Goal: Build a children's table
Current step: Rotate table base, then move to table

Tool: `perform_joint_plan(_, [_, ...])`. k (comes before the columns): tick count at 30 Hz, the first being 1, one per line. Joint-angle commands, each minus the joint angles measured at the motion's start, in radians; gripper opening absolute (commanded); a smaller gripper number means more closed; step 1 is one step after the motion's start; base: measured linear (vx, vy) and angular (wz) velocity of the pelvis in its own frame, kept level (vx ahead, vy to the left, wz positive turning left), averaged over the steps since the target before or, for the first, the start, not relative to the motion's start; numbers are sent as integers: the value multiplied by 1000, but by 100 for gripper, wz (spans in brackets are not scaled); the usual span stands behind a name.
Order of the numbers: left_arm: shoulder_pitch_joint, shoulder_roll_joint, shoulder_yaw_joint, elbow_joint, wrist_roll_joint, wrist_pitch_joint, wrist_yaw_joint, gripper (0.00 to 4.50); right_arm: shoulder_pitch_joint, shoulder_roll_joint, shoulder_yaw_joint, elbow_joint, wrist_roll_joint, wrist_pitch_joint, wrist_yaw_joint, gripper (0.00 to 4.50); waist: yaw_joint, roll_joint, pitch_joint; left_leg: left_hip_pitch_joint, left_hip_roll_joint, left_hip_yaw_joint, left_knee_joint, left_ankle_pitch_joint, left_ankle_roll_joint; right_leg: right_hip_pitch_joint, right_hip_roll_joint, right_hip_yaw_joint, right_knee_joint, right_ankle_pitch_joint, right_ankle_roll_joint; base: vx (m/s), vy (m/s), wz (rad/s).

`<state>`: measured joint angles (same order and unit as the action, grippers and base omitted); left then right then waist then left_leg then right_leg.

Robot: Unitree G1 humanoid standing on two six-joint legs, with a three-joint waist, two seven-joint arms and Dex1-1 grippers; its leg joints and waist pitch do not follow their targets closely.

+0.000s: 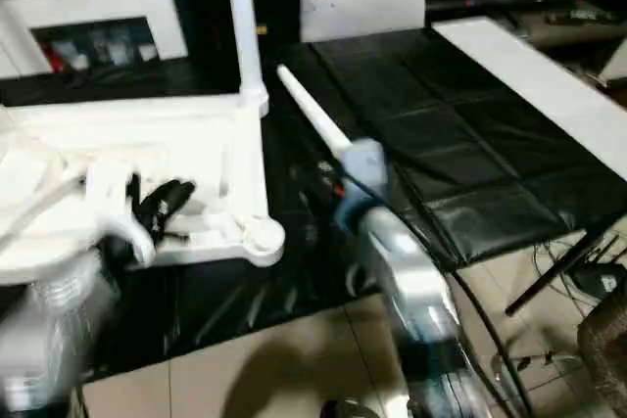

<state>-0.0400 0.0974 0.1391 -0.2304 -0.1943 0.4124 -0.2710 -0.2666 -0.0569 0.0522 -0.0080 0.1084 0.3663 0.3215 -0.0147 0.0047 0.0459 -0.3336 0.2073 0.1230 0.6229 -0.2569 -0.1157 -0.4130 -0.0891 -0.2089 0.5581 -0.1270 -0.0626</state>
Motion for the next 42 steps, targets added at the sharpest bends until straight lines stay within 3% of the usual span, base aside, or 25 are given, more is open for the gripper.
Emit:
perform_joint_plan(1, [-7, -16, 4, -66, 26, -7, 59, 121, 34, 7, 7, -78, 7, 37, -17, 450, 9, -13, -48, -82, 0, -31, -88, -216, 82, 117, -73, -1, -77, -556, 123, -27, -41, 27])
perform_joint_plan(4, [-15, -30, 2, -88, 35, -2, 101, 152, 61, 2, 11, -107, -26, 31, -47, 450, -26, 28, -33, -38, 128, -196, -183, -447, 138, 79, -27, 69, 71, -278, -19, -5, -71, 46])
perform_joint_plan(6, [-13, -36, 0, -113, 49, 18, 134, 159, 87, -6, 9, -149, -12, 70, -48, 450, -21, 22, -25, 30, 195, -167, -192, -430, 152, 27, -19, 119, 112, -291, -103, 63, -131, 62])
perform_joint_plan(7, [-12, -37, -1, -116, 51, 21, 138, 159, 91, -7, 8, -156, -9, 81, -47, 450, -19, 9, -24, 42, 186, -153, -177, -363, 190, 21, -28, 140, 109, -239, -142, 131, -242, 54])
perform_joint_plan(9, [-3, -29, -21, -122, 70, 37, 136, 177, 109, -15, 12, -178, -13, 127, -54, 450, 11, -51, -27, 22, -55, 24, 26, -273, 189, 7, -21, 169, -61, -407, -256, 108, -249, 36])
perform_joint_plan(10, [-7, -13, -48, -114, 88, 35, 122, 192, 123, -14, 18, -188, -36, 117, -76, 450, 72, -78, -54, -73, -99, 22, 137, -77, 182, 100, -72, 210, -54, -641, -30, 55, -199, -6])
perform_joint_plan(12, [-14, -8, -58, -110, 98, 48, 126, 203, 125, -14, 20, -193, -38, 111, -77, 450, 103, -72, -45, -54, -95, 4, 53, 13, 163, 85, -63, 245, -55, -540, 335, 39, -177, 3])
perform_joint_plan(13, [-26, -1, -71, -110, 115, 93, 145, 206, 127, -22, 31, -210, -42, 129, -71, 450, 104, -69, -43, -47, -86, -1, 28, 26, 184, 83, -58, 236, -65, -501, 374, -1, -135, -6])
perform_joint_plan(15, [-19, 18, -84, -128, 123, 117, 145, 229, 133, -9, 25, -238, -25, 151, -79, 450, 84, -22, -58, -92, -33, -64, -14, 106, 223, 129, -35, 163, -36, -204, 406, 3, -124, -5])
perform_joint_plan(16, [-13, 26, -88, -136, 123, 120, 141, 240, 135, -6, 24, -247, -25, 154, -84, 450, 84, -2, -71, -4, 115, -121, -36, 102, 294, 65, -68, 178, -9, -138, 294, 23, -103, 15])
perform_joint_plan(17, [12, 23, -83, -154, 104, 122, 132, 244, 146, -9, 30, -270, -2, 164, -64, 450, 66, -5, -68, 1, 202, -158, -66, 103, 349, 57, -128, 215, 77, -63, 139, 23, -103, 15])
perform_joint_plan(18, [25, 22, -80, -158, 104, 119, 130, 243, 149, -10, 32, -273, -9, 171, -72, 450, 66, -11, -60, -5, 194, -152, -65, 77, 339, 51, -146, 238, 86, -55, 87, -26, -85, 2])
perform_joint_plan(19, [38, 21, -79, -160, 107, 114, 129, 246, 152, -12, 34, -274, -22, 180, -88, 450, 80, -40, -30, -46, 79, -91, -39, -63, 228, 72, -147, 263, -1, -271, 99, -58, -81, 4])
perform_joint_plan(20, [48, 27, -85, -163, 111, 105, 121, 258, 157, -19, 43, -274, -21, 179, -79, 450, 99, -64, -20, -27, -99, 14, 71, -50, 138, 52, -61, 216, -105, -744, 362, -58, -81, 4])
perform_joint_plan(21, [56, 34, -92, -167, 113, 98, 112, 258, 161, -26, 52, -276, -16, 176, -62, 450, 99, -52, -13, -27, -107, 21, 73, -38, 144, 49, -58, 224, -124, -858, 416, -54, -73, -2])
perform_joint_plan(23, [59, 38, -89, -175, 123, 92, 121, 282, 159, -38, 64, -276, -54, 188, -83, 450, 96, -18, -29, -9, -43, 0, -10, -51, 205, 78, 24, 125, -173, -649, 497, -68, -48, -7])
perform_joint_plan(24, [58, 40, -88, -177, 125, 94, 126, 287, 156, -38, 64, -277, -57, 203, -87, 450, 100, 32, -46, -22, 255, -150, -121, -131, 285, 147, -57, 138, 67, -321, 265, -52, 0, -4])
perform_joint_plan(25, [53, 40, -80, -180, 109, 88, 118, 294, 155, -27, 53, -279, -41, 215, -86, 450, 107, 29, -41, -24, 265, -123, -123, -204, 254, 100, -96, 172, 122, -168, 125, -38, 35, 22])
perform_joint_plan(26, [49, 41, -74, -181, 97, 83, 110, 306, 154, -19, 46, -280, -28, 221, -84, 450, 111, 26, -16, -2, 112, 5, -160, -447, 167, 37, -19, 152, 138, -147, 11, -38, 35, 22])
perform_joint_plan(27, [47, 39, -69, -181, 90, 84, 109, 318, 154, -17, 44, -280, -27, 222, -87, 450, 67, -38, -29, 10, 67, -13, -90, -468, 129, 63, -57, 218, 113, -250, 60, -33, -63, 14])
perform_joint_plan(28, [44, 35, -61, -182, 78, 86, 110, 327, 153, -14, 42, -281, -25, 224, -93, 450, 119, -63, 7, 19, -52, 41, 89, -172, 49, -20, -89, 228, -127, -1059, 292, -21, -66, -4])
perform_joint_plan(29, [42, 39, -64, -183, 85, 84, 110, 327, 152, -17, 47, -282, -29, 223, -96, 450, 108, -66, 0, -15, -70, 27, 110, -53, 107, 17, -112, 285, -121, -1242, 298, -21, -66, -4])
perform_joint_plan(30, [40, 41, -68, -187, 92, 85, 112, 333, 149, -23, 57, -285, -40, 228, -101, 450, 127, -54, -15, -38, -52, 3, 46, -40, 88, 67, -108, 271, -87, -1059, 278, 0, 0, 0])
perform_joint_plan(34, [63, 38, -70, -217, 98, 100, 132, 374, 140, -39, 78, -278, -64, 220, -103, 450, 80, -22, -30, 18, 71, -41, -102, -149, 82, 76, -55, 192, -22, -277, -17, -25, 38, 3])
perform_joint_plan(42, [94, 38, -72, -231, 103, 91, 132, 430, 121, -41, 70, -255, -36, 191, -79, 450, 44, -37, -15, 48, 38, -30, -103, -428, 64, 80, -67, 159, -98, -695, 49, -13, 32, 2])
